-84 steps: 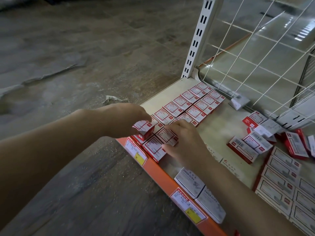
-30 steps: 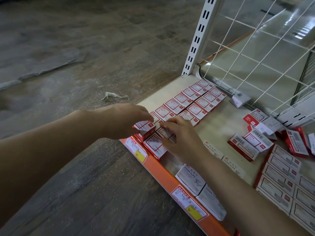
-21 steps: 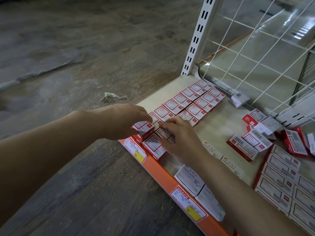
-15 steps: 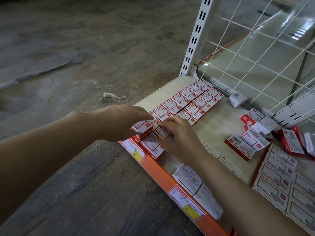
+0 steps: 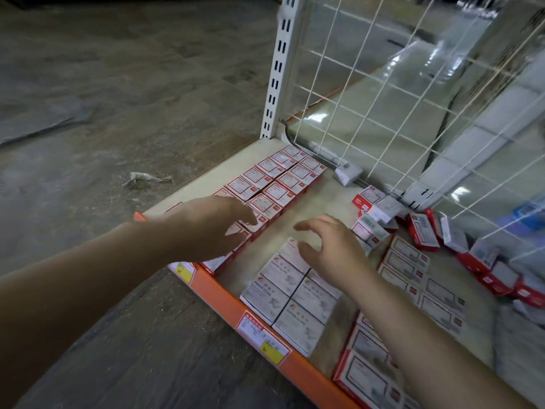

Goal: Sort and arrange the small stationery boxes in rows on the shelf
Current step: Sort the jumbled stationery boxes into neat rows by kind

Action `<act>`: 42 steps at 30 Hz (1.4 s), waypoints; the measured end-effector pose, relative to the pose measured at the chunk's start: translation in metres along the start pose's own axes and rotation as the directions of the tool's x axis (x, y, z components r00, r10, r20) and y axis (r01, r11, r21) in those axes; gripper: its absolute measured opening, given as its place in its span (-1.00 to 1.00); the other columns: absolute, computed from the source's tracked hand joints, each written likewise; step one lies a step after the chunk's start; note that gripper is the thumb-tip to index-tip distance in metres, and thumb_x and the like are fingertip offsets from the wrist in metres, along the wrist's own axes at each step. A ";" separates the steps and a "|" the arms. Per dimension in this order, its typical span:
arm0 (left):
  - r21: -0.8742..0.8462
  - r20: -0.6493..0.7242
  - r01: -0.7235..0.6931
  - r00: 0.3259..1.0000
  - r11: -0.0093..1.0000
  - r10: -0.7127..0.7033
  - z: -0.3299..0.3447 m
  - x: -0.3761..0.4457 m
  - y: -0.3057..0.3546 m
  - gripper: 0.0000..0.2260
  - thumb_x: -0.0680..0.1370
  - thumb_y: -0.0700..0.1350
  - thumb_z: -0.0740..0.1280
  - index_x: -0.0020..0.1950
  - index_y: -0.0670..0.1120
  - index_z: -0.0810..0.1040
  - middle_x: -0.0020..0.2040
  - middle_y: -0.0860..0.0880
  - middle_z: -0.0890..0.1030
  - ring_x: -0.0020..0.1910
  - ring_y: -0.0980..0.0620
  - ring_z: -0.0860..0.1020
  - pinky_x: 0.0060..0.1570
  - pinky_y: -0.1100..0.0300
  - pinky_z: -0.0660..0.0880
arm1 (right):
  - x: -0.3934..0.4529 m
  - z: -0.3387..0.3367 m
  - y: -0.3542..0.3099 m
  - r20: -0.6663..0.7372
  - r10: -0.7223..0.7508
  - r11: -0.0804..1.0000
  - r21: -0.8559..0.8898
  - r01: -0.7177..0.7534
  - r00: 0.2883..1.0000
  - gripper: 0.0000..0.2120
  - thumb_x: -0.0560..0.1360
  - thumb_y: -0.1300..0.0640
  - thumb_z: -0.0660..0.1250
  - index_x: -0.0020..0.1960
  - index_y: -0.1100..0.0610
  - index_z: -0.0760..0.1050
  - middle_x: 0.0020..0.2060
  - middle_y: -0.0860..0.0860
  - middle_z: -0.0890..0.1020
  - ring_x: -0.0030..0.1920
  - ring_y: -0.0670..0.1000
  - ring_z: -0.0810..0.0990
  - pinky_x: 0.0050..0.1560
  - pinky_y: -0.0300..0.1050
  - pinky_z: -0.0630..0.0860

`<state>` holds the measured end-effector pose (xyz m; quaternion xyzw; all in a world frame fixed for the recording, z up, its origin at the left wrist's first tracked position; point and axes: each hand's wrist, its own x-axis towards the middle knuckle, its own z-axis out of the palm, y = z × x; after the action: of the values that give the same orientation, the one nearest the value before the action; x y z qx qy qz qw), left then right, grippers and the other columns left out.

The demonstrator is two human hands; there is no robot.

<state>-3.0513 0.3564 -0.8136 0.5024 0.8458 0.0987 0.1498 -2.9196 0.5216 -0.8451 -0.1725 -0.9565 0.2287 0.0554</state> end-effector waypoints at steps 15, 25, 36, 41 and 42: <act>0.000 -0.046 0.029 0.999 1.000 -0.029 0.060 0.041 0.100 -0.72 0.60 0.00 0.14 0.27 0.00 0.47 0.19 0.03 0.48 0.16 0.04 0.45 0.13 0.10 0.46 | -0.051 -0.034 0.068 -0.174 0.348 0.937 0.057 -0.344 0.921 -0.79 0.52 0.18 0.28 0.14 0.09 0.53 0.01 -0.05 0.54 0.00 -0.07 0.51 -0.06 -0.24 0.42; 0.030 -0.082 0.045 0.996 0.999 -0.042 0.074 0.046 0.099 -0.72 0.61 0.00 0.09 0.17 -0.02 0.53 0.06 0.05 0.50 0.02 0.06 0.44 0.03 0.12 0.47 | -0.021 -0.028 0.095 -0.239 0.507 0.858 0.041 -0.513 0.828 -0.74 0.54 0.11 0.28 0.21 0.13 0.46 0.17 0.07 0.51 0.10 0.05 0.51 -0.08 -0.16 0.36; -0.208 -0.152 0.077 0.982 0.975 -0.110 0.069 0.039 0.104 -0.69 0.60 -0.02 0.16 0.34 0.03 0.40 0.24 0.08 0.46 0.18 0.06 0.44 0.13 0.17 0.44 | -0.017 -0.036 0.091 -0.340 0.507 0.860 0.267 -0.436 0.792 -0.76 0.55 0.13 0.26 0.18 0.21 0.48 0.09 0.07 0.59 0.06 0.02 0.54 -0.08 -0.21 0.42; -0.311 -0.199 0.088 0.967 0.946 -0.156 0.067 0.038 0.111 -0.67 0.60 -0.02 0.16 0.36 0.00 0.39 0.23 0.06 0.49 0.18 0.09 0.46 0.07 0.27 0.39 | -0.036 -0.052 0.081 -0.222 0.478 0.848 0.369 -0.381 0.850 -0.70 0.54 0.07 0.26 0.24 0.13 0.51 0.06 -0.02 0.62 0.02 -0.09 0.56 -0.10 -0.33 0.47; -0.331 -0.205 0.087 0.965 0.940 -0.162 0.066 0.037 0.112 -0.66 0.60 -0.02 0.15 0.38 0.00 0.37 0.23 0.05 0.49 0.18 0.09 0.45 0.05 0.29 0.37 | -0.042 -0.054 0.078 -0.178 0.462 0.844 0.388 -0.370 0.869 -0.73 0.55 0.07 0.25 0.20 0.10 0.53 0.01 -0.05 0.63 -0.02 -0.12 0.56 -0.14 -0.36 0.45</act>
<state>-2.9522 0.4434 -0.8457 0.4019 0.8605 0.2817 0.1366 -2.8465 0.5943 -0.8334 -0.3942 -0.8247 0.3725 0.1602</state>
